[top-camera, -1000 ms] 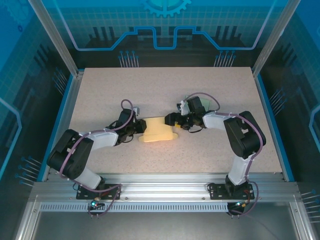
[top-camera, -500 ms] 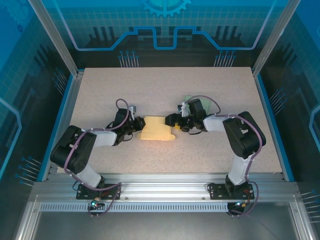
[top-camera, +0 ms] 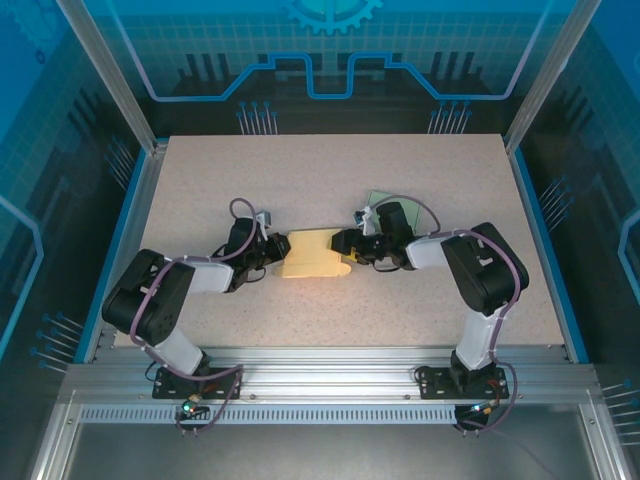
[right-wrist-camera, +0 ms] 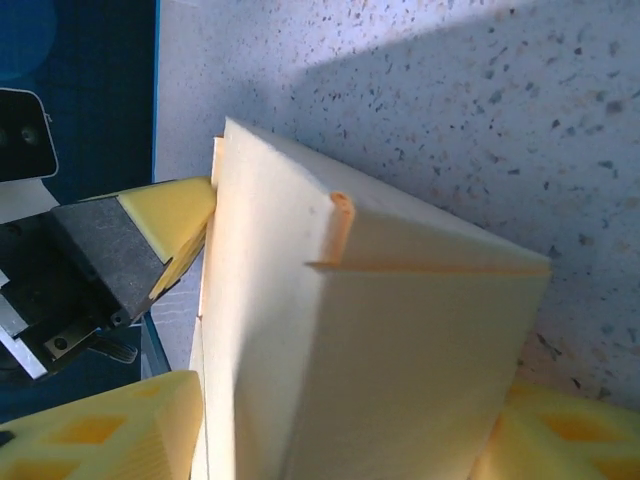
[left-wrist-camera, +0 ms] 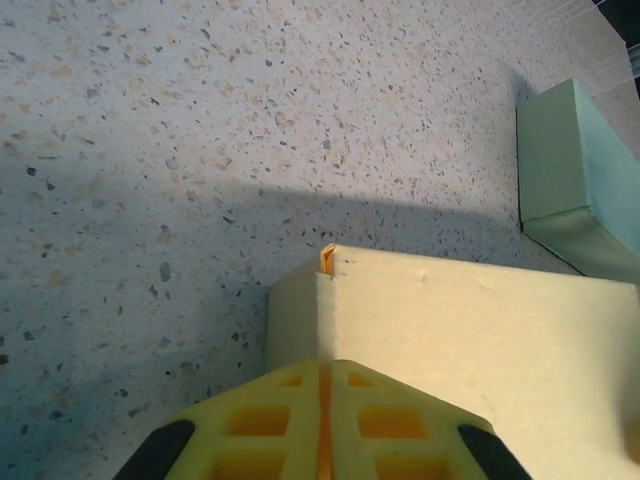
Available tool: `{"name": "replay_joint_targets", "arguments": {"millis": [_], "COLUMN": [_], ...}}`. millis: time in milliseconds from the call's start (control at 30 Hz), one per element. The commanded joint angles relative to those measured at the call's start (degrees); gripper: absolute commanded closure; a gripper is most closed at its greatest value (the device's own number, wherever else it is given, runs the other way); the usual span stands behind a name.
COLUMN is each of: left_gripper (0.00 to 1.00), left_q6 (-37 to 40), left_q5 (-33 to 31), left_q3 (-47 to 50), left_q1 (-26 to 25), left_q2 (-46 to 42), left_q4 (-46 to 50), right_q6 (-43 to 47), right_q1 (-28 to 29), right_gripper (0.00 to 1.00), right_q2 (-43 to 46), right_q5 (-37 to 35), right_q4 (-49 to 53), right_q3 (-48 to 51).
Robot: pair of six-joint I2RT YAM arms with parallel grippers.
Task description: Fold the paper box
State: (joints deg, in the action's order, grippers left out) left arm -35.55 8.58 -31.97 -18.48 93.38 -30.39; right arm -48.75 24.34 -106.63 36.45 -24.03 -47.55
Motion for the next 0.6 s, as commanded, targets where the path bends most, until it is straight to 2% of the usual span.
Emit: {"name": "replay_joint_targets", "arguments": {"millis": [0, 200, 267, 367, 433, 567], "left_gripper": [0.88, 0.80, 0.76, 0.60, 0.53, 0.48], "left_q6": [-0.9, -0.2, 0.7, 2.9, 6.0, 15.6], "left_q5": [2.2, 2.9, 2.9, 2.6, 2.6, 3.1], "left_q3": [2.5, 2.5, 2.4, 2.7, 3.6, 7.8], "left_q1": [0.1, 0.1, 0.1, 0.0, 0.1, -0.1], "left_q2": [1.6, -2.8, -5.1, -9.5, -13.3, -20.8], "left_q4": [5.3, 3.8, 4.0, 4.0, 2.8, -4.7], "right_q6": [-0.8, -1.8, -2.2, -2.7, -3.0, -3.4], "right_q1": [0.4, 0.1, 0.0, -0.4, -0.9, -2.0], "right_gripper": [0.43, 0.55, 0.55, 0.55, 0.55, 0.55], "right_q2": [2.1, 4.2, 5.0, 6.5, 8.0, 11.0], "right_q5": [0.9, 0.3, 0.4, 0.5, 0.6, 0.7], "right_q4": [-2.7, -2.4, -2.6, -2.2, -0.9, 3.9], "right_q3": [1.2, 2.0, 2.4, 2.8, 3.0, 2.5]}}
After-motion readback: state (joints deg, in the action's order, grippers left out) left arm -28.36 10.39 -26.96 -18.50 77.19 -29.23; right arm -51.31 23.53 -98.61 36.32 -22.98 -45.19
